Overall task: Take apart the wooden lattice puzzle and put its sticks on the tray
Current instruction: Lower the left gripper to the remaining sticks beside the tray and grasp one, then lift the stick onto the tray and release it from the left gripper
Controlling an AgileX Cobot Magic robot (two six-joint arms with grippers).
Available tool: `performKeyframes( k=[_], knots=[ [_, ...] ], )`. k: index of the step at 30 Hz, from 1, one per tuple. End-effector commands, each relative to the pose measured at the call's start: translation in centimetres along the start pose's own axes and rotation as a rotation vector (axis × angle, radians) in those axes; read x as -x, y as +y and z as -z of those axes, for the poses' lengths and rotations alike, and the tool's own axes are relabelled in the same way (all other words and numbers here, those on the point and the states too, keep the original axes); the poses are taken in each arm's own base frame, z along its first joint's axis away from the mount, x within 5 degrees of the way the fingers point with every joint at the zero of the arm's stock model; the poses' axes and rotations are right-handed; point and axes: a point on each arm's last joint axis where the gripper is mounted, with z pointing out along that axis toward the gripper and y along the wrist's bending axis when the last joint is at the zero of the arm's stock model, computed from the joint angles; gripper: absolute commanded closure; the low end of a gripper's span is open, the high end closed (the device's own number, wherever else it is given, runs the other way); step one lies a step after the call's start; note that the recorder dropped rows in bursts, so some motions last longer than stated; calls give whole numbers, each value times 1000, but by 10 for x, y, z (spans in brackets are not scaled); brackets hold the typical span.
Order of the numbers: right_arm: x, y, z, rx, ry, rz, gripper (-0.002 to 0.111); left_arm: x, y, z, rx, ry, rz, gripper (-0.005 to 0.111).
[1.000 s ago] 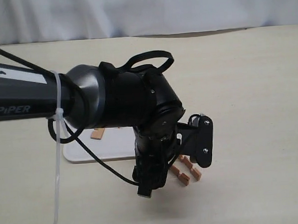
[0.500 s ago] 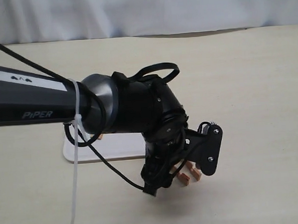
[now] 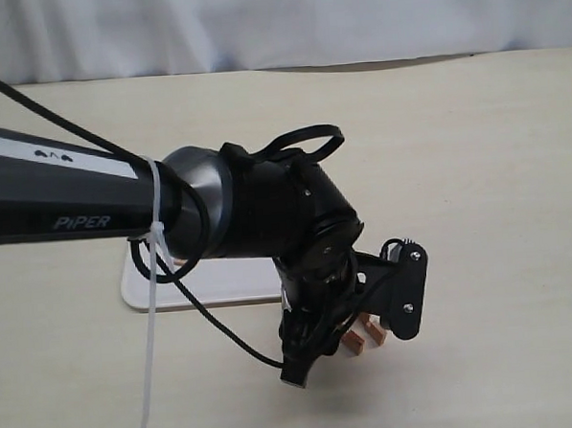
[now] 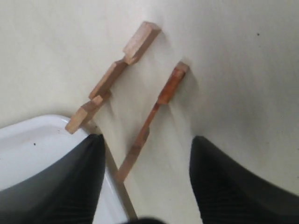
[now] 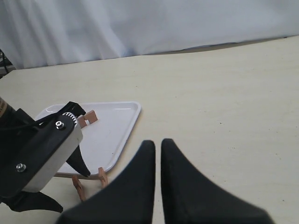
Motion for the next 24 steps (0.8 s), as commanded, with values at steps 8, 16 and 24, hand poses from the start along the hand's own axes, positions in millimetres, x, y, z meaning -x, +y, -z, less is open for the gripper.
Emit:
performKeyframes(
  k=[8,16,24],
  knots=[
    [0,0,0,0,-1,9,104,3,-5,-8,-34,2,11,54],
    [0,0,0,0,-1,9,104,4,-5,-17,-27,-7,13,54],
    [0,0,0,0,-1,9,104,4,-5,-20,-33,0,11,88]
  ],
)
